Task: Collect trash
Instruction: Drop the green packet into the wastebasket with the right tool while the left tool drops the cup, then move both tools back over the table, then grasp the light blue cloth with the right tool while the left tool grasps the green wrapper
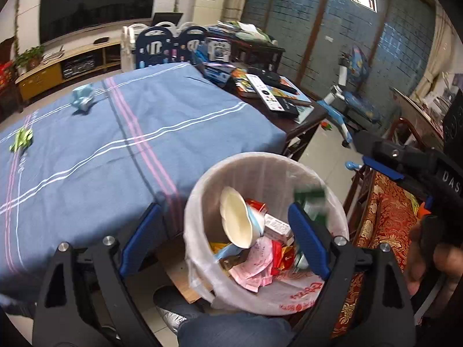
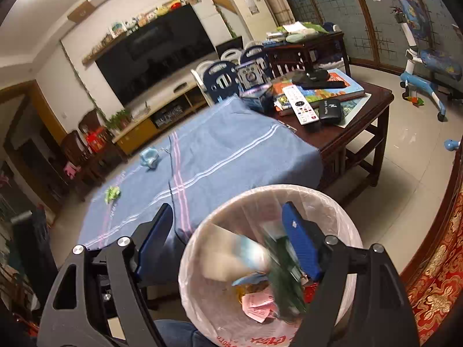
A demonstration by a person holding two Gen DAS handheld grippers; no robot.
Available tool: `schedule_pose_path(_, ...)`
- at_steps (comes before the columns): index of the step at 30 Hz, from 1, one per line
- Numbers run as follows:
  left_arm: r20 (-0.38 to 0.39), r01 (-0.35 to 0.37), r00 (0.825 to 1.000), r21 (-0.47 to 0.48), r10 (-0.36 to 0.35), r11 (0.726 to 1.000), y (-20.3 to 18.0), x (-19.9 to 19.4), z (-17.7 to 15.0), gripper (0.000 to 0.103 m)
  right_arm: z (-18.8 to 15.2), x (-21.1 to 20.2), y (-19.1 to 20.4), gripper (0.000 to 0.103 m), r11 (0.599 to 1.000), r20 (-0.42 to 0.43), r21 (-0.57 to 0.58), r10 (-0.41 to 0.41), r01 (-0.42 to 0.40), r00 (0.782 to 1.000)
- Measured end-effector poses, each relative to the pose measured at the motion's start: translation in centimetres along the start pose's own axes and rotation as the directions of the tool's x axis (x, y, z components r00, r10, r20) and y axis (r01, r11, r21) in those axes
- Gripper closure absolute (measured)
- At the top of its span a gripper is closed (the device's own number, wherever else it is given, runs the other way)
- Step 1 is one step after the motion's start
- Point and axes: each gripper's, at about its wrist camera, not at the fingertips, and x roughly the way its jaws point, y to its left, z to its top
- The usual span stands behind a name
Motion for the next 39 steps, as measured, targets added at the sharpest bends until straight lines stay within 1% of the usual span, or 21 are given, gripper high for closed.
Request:
schedule_pose_path(3,0.036,-0.031,0.999,-0.066,0.033,0.997,2.7,-2.4,-1.4,0.011,-1.0,0.0,0.7,0.027,1.0,-0.018,-0.03,0.007,-0.007,1.0)
schedule_pose_path(4,0.049,-0.059,0.997,-0.08,0.063,0.995,3.8,-3.2,-1.6,0.011,-1.4,0.4,1.2,0.027,0.999,-0.032,-0.043,0.01,-0.011,0.999)
schedule_pose_path(5,0.069,-0.107,0.991,-0.096,0.114,0.99,5.2,-4.3,-2.2,0.01,-1.8,0.8,1.7,0.027,0.998,-0.047,-0.054,0.015,-0.017,0.999)
schedule_pose_path(7,0.092,-0.172,0.979,-0.118,0.183,0.978,7.0,-5.7,-3.0,0.008,-2.5,1.6,2.8,0.027,0.997,-0.072,-0.069,0.024,-0.029,0.997)
schedule_pose_path(8,0.105,-0.22,0.966,-0.137,0.235,0.966,8.3,-6.4,-3.5,0.006,-2.9,2.3,3.7,0.027,0.996,-0.089,-0.083,0.032,-0.04,0.995)
schedule_pose_path(10,0.115,-0.284,0.945,-0.177,0.306,0.942,10.8,-7.4,-4.1,0.005,-3.3,3.3,5.1,0.027,0.993,-0.105,-0.106,0.038,-0.049,0.994)
schedule_pose_path(13,0.126,-0.338,0.918,-0.246,0.376,0.908,14.9,-8.8,-4.6,0.005,-3.5,5.4,7.8,0.027,0.988,-0.132,-0.145,0.041,-0.06,0.99)
schedule_pose_path(15,0.128,-0.381,0.893,-0.295,0.431,0.876,18.1,-9.5,-4.6,0.004,-3.3,7.5,9.7,0.027,0.984,-0.157,-0.17,0.031,-0.058,0.987)
schedule_pose_path(17,0.12,-0.404,0.876,-0.349,0.467,0.846,21.1,-9.9,-4.3,0.004,-2.7,9.8,12.2,0.026,0.979,-0.172,-0.194,0.031,-0.065,0.985)
schedule_pose_path(19,0.115,-0.407,0.864,-0.413,0.489,0.815,23.9,-10.1,-4.1,0.004,-2.0,12.2,14.9,0.023,0.969,-0.179,-0.238,0.027,-0.07,0.983)
schedule_pose_path(22,0.106,-0.427,0.832,-0.503,0.544,0.751,27.5,-10.2,-4.3,0.004,-0.7,17.3,19.9,0.023,0.939,-0.171,-0.337,0.01,-0.068,0.985)
schedule_pose_path(23,0.088,-0.431,0.829,-0.531,0.553,0.73,28.6,-9.8,-4.7,0.004,0.0,19.9,22.2,0.023,0.923,-0.165,-0.38,-0.002,-0.062,0.986)
schedule_pose_path(25,0.025,-0.435,0.837,-0.578,0.547,0.691,30.0,-9.0,-5.3,0.004,1.2,23.5,24.6,0.023,0.909,-0.167,-0.413,-0.016,-0.055,0.986)
schedule_pose_path(26,-0.001,-0.422,0.848,-0.607,0.53,0.674,30.7,-8.8,-5.6,0.004,2.0,26.0,26.1,0.023,0.905,-0.168,-0.421,-0.017,-0.056,0.986)
schedule_pose_path(27,-0.001,-0.401,0.857,-0.628,0.515,0.667,31.1,-8.8,-5.7,0.004,2.6,28.2,27.3,0.023,0.903,-0.168,-0.428,-0.031,-0.045,0.985)
schedule_pose_path(29,0.006,-0.397,0.855,-0.635,0.518,0.663,31.1,-9.0,-5.6,0.004,4.2,33.4,30.0,0.023,0.891,-0.159,-0.453,-0.062,-0.017,0.985)
schedule_pose_path(33,0.034,-0.389,0.854,-0.623,0.52,0.679,30.9,-9.5,-5.1,0.004,6.3,42.1,33.0,0.023,0.875,-0.153,-0.483,-0.121,0.033,0.981)
schedule_pose_path(35,0.023,-0.392,0.856,-0.621,0.516,0.679,31.0,-9.2,-5.0,0.004,7.0,47.0,33.8,0.023,0.87,-0.167,-0.487,-0.183,0.08,0.969)
schedule_pose_path(37,0.013,-0.393,0.859,-0.622,0.511,0.677,31.1,-8.8,-5.1,0.004,7.2,49.8,34.1,0.023,0.864,-0.156,-0.49,-0.218,0.116,0.963)
schedule_pose_path(38,0.012,-0.395,0.859,-0.621,0.512,0.677,31.1,-8.7,-5.2,0.004,7.4,51.4,34.2,0.023,0.85,-0.138,-0.503,-0.259,0.157,0.956)
schedule_pose_path(39,0.007,-0.402,0.857,-0.616,0.515,0.677,31.3,-8.1,-4.9,0.004,7.4,52.8,34.1,0.025,0.844,-0.146,-0.511,-0.276,0.167,0.95)
